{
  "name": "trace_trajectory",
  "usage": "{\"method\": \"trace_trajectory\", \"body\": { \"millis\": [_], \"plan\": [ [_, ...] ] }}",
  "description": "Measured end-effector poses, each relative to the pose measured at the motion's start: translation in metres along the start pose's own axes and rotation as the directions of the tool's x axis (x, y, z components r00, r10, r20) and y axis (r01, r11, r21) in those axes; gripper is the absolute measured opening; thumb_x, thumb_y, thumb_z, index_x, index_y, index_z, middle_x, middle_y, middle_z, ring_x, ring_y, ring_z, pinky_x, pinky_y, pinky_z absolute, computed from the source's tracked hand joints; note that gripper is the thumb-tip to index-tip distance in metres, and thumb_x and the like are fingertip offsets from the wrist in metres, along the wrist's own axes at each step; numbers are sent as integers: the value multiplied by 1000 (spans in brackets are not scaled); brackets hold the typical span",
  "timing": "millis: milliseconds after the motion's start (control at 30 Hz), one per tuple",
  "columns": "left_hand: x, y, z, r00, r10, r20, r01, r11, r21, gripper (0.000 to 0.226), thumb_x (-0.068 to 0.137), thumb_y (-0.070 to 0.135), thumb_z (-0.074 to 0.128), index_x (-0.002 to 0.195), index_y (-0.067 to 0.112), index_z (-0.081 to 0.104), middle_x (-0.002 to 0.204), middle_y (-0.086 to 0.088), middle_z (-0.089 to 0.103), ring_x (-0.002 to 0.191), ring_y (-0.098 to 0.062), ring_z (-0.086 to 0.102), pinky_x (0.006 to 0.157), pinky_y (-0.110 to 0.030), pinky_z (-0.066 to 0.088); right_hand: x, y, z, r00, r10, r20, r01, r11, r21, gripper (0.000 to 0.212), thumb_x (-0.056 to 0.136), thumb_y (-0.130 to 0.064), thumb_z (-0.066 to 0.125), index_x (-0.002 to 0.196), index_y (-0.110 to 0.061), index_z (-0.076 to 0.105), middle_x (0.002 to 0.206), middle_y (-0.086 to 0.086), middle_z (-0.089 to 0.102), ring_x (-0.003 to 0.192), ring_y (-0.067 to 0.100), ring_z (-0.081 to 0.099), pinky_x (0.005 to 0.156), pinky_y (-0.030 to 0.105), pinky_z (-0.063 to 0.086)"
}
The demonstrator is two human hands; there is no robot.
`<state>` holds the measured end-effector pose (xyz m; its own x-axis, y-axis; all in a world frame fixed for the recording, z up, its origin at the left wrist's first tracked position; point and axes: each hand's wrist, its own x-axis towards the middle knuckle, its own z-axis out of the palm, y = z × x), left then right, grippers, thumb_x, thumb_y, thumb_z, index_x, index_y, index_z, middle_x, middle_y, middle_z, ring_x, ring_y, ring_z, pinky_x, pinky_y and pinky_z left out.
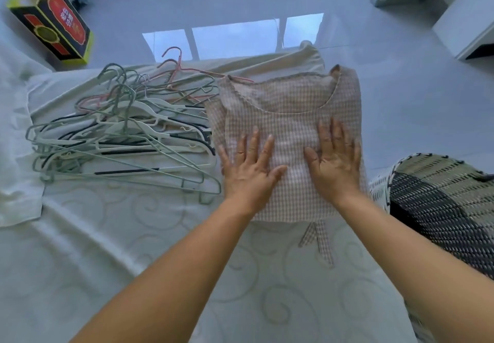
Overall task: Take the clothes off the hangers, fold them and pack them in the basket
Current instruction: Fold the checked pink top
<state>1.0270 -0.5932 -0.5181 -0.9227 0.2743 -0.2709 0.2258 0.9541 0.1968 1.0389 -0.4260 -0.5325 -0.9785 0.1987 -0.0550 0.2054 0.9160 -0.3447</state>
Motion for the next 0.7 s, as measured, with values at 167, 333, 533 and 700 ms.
{"method": "trace_trajectory", "body": {
  "millis": [167, 333, 533, 700],
  "plan": [
    [44, -17, 13, 996, -90, 17, 90, 996, -14, 65, 94, 59, 10, 146, 30, -14, 155, 3, -23, 142, -17, -23, 112, -54, -16, 46, -2, 12, 998, -8, 61, 12, 999, -53, 65, 93, -58, 13, 149, -29, -2, 157, -3, -14, 144, 15, -15, 113, 39, -17],
    [76, -25, 32, 993, -117, 31, 118, 992, -46, 66, 93, 61, 10, 147, 30, -12, 156, 3, -19, 143, -18, -17, 111, -51, -18, 80, 7, 37, 996, -15, 89, 22, 997, -78, 60, 97, -54, 15, 150, -29, 1, 158, -1, -10, 145, 18, -11, 115, 41, -13],
    [94, -26, 29, 992, -105, 66, 108, 993, -39, 67, 93, 62, 9, 148, 30, -11, 157, 1, -17, 144, -21, -13, 111, -54, -17, 97, 7, 40, 985, 57, 165, -45, 996, -79, 58, 98, -51, 16, 150, -28, 4, 159, 0, -6, 145, 19, -7, 116, 40, -9],
    [59, -39, -1, 999, 40, 23, -28, 918, -395, 82, 78, 70, -2, 149, 31, 4, 158, 3, -2, 145, -14, -4, 113, -45, -14, 99, 8, 16, 957, 98, 275, -75, 993, -94, 64, 96, -57, 18, 150, -25, 7, 159, 4, 0, 145, 23, 1, 118, 41, -2]
  ]
}}
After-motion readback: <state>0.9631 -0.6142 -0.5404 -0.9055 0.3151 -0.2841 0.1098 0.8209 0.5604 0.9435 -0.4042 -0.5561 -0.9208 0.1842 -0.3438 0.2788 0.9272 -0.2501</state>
